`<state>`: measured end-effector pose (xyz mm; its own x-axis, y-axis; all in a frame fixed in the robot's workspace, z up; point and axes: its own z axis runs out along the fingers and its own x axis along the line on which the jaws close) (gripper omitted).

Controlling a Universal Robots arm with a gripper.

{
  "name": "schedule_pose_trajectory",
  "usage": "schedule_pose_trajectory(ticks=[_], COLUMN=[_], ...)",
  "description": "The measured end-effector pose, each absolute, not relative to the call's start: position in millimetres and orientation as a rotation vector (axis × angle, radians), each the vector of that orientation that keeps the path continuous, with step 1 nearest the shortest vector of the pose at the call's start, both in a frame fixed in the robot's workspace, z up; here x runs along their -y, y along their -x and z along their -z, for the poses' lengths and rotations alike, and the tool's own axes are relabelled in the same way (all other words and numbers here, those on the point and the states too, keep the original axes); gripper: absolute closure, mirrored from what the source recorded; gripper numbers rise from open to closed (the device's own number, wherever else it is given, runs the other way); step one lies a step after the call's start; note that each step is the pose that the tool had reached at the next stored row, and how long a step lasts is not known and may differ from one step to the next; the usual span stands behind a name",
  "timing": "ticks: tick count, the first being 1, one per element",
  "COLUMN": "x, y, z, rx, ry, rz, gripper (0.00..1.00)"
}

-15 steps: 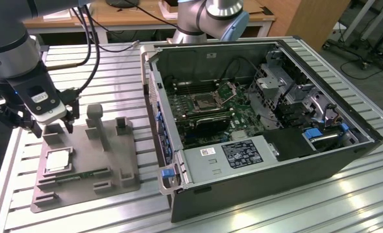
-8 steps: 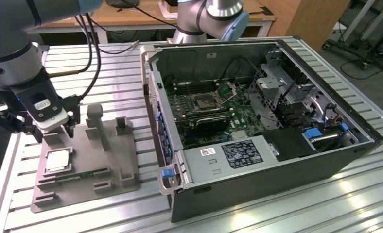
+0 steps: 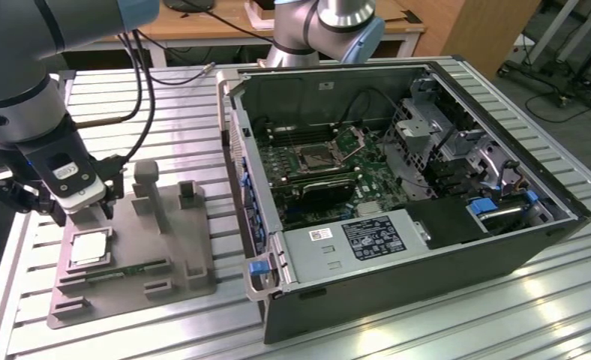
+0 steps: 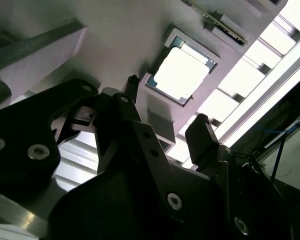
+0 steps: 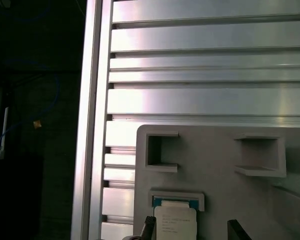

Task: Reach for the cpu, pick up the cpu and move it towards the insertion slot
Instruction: 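Pick up the cpu and move it towards the insertion slot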

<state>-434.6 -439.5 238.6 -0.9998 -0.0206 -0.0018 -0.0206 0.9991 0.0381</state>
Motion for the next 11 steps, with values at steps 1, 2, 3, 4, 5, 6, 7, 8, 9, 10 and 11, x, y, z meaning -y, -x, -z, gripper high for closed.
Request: schedule_pose_trajectory(ticks=[1, 2, 3, 4, 5, 6, 7, 8, 9, 10, 11], x=[439.5, 439.5, 439.5, 439.5, 439.5, 439.5, 439.6, 439.7, 440.1, 440.8, 441.4], y=[434.8, 435.0, 435.0, 435.1, 435.2, 435.2, 435.3, 435.3, 435.3, 435.3, 435.3], z=[-238.0, -237.8, -237.7, -237.5, -237.3, -237.1, -236.8, -236.5, -236.2, -235.9, -235.4], rx=[-3.139, -3.14, -3.14, -3.14, -3.14, -3.14, -3.139, -3.139, -3.139, -3.14, -3.14], ry=[0.032, 0.032, 0.032, 0.032, 0.032, 0.032, 0.032, 0.032, 0.032, 0.032, 0.032], rz=[-0.06, -0.06, -0.06, -0.06, -0.06, -0.06, -0.06, -0.06, -0.06, -0.06, -0.06], gripper=[0.35, 0.35, 0.35, 0.35, 0.35, 0.35, 0.35, 0.35, 0.35, 0.35, 0.35])
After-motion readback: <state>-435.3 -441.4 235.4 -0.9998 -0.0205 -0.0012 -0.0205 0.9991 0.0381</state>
